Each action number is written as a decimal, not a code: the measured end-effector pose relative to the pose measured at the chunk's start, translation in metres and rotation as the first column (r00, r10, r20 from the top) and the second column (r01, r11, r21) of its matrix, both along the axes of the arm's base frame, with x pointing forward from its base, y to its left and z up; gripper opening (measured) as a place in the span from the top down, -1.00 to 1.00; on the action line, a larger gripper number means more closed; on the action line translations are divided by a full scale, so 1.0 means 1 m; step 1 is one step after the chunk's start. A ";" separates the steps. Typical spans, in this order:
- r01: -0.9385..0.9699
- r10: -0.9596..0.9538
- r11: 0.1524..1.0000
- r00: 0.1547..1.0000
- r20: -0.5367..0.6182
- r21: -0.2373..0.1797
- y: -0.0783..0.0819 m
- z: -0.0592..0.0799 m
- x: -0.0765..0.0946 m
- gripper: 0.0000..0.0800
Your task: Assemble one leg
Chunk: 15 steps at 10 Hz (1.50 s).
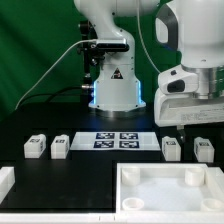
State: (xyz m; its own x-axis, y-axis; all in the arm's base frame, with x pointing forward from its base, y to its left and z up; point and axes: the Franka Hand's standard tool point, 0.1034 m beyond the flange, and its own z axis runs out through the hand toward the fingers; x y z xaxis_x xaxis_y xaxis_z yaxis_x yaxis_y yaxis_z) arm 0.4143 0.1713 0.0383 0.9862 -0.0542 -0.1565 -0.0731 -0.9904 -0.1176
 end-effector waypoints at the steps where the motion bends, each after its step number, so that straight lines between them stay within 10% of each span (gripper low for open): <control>1: -0.006 0.006 1.000 1.000 -0.026 0.000 -0.001 -0.003 -0.004 -0.62; 8: -0.078 0.091 0.996 0.741 -0.666 0.050 0.008 -0.009 -0.020 -0.62; 15: -0.120 0.153 0.988 0.734 -0.662 0.095 0.017 -0.031 -0.026 -0.62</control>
Offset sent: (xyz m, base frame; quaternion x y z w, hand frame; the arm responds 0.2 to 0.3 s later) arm 0.0000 0.0000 0.0000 0.0000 -0.2667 0.0000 0.9638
